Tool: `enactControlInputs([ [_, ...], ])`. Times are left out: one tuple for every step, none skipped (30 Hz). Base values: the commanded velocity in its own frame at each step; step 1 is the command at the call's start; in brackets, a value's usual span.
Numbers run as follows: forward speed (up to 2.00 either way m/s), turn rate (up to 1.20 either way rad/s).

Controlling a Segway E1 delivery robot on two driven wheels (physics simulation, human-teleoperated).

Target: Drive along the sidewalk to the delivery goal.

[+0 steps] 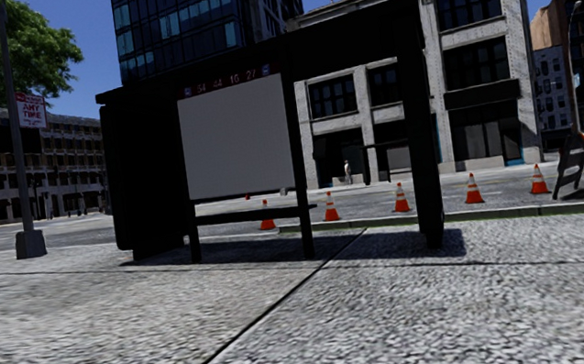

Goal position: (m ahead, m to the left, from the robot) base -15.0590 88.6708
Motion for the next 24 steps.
enactControlInputs([
  [0.00, 1.20],
  [0.00, 1.20],
  [0.00, 1.20],
  [0.00, 1.20],
  [0.00, 1.20],
  [0.00, 1.20],
  [0.00, 1.20],
  [0.00, 1.20],
  [0.00, 1.20],
  [0.00, 1.20],
  [0.00, 1.20],
  [0.00, 1.20],
  [0.00, 1.20],
  [0.00, 1.20],
  [0.00, 1.20],
  [0.00, 1.20],
  [0.00, 1.20],
  [0.00, 1.20],
  [0.00, 1.17],
  [0.00, 1.16],
  [0.00, 1.16],
  [0.00, 1.11],
  [0.00, 0.00],
  [0.00, 0.00],
])
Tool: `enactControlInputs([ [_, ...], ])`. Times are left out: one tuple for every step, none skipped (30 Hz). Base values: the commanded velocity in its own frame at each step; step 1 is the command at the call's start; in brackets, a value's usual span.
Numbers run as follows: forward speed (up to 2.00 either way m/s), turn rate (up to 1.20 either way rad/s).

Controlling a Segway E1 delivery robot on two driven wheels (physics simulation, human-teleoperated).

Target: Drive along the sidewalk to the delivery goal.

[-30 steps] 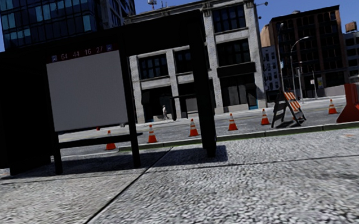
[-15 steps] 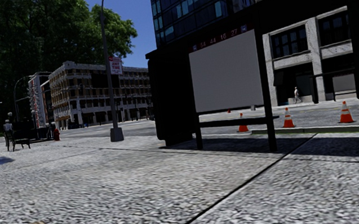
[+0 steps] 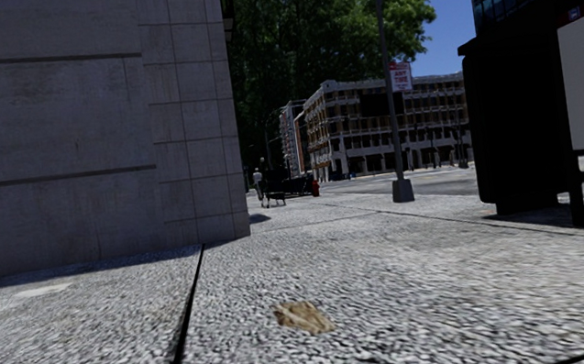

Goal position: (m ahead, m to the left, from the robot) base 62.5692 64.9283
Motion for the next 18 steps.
enactControlInputs([
  [0.00, 0.00],
  [0.00, 0.00],
  [0.00, 0.00],
  [0.00, 0.00],
  [0.00, 0.00],
  [0.00, 0.00],
  [0.00, 0.00],
  [0.00, -0.77],
  [0.00, -0.77],
  [0.00, -1.20],
  [0.00, -1.20],
  [0.00, -1.20],
  [0.00, -1.20],
  [0.00, -1.20],
  [0.00, -1.20],
  [0.00, -1.20],
  [0.00, -1.20],
  [0.00, -1.20],
])
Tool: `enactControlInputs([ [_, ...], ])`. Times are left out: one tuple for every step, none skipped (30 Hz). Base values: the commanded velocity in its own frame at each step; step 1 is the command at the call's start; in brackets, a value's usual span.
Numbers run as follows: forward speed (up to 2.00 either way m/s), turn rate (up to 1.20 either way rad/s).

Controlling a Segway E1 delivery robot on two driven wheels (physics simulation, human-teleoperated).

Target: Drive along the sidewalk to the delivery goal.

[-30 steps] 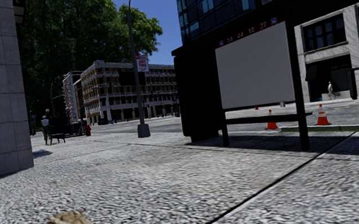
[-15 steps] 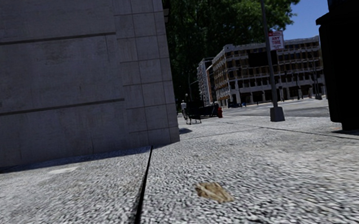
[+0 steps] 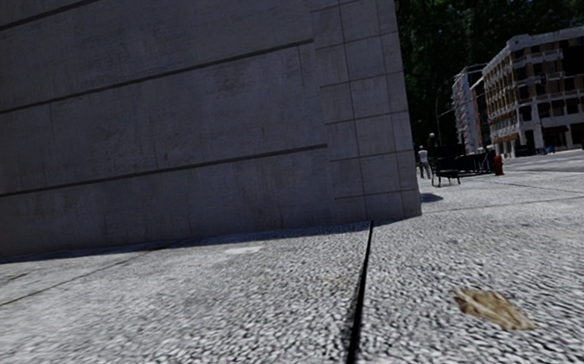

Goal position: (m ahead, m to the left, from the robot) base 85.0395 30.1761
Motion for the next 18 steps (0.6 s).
enactControlInputs([
  [0.00, -1.20],
  [0.00, -1.20],
  [0.00, -1.20],
  [0.00, -0.84],
  [0.00, -0.07],
  [0.00, -0.01],
  [0.00, 0.00],
  [0.00, 0.00],
  [0.00, 0.00],
  [0.00, 0.00],
  [0.00, 0.00],
  [0.00, 0.00],
  [0.00, 0.00],
  [0.00, 0.00],
  [0.00, 0.00],
  [0.00, 0.00],
  [0.00, 0.00],
  [0.00, 0.00],
])
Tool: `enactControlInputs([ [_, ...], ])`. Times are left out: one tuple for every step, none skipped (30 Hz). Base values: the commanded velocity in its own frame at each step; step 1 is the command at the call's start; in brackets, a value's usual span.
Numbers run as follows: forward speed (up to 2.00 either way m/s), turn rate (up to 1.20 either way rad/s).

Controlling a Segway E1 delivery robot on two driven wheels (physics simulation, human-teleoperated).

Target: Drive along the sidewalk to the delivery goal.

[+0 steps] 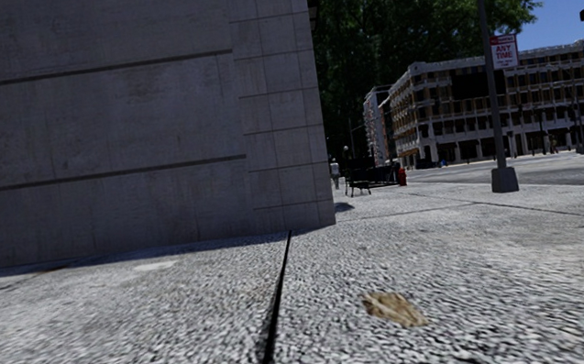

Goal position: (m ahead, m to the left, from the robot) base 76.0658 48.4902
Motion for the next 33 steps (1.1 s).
enactControlInputs([
  [0.00, -0.01],
  [0.00, -0.27],
  [0.00, -0.51],
  [0.00, -0.95],
  [0.00, -0.95],
  [0.00, -1.20],
  [0.00, -1.20],
  [0.00, 0.00],
  [0.00, 0.00],
  [0.00, 0.00],
  [0.00, 0.00],
  [0.00, 0.00],
  [0.00, -0.03],
  [0.00, -0.52],
  [0.00, -0.99],
  [0.00, -1.20],
  [0.00, -1.20],
  [0.00, -1.20],
  [0.00, -1.20],
  [0.00, -1.15],
  [0.00, -0.93],
  [0.00, -0.71],
  [0.00, 0.00],
  [0.00, 0.00],
  [0.00, 0.00],
  [0.00, 0.00],
  [0.48, 0.00],
  [0.93, 0.00],
  [1.35, 0.00],
  [1.35, 0.00],
  [1.68, 0.00],
  [2.00, 0.00],
  [2.00, 0.00],
])
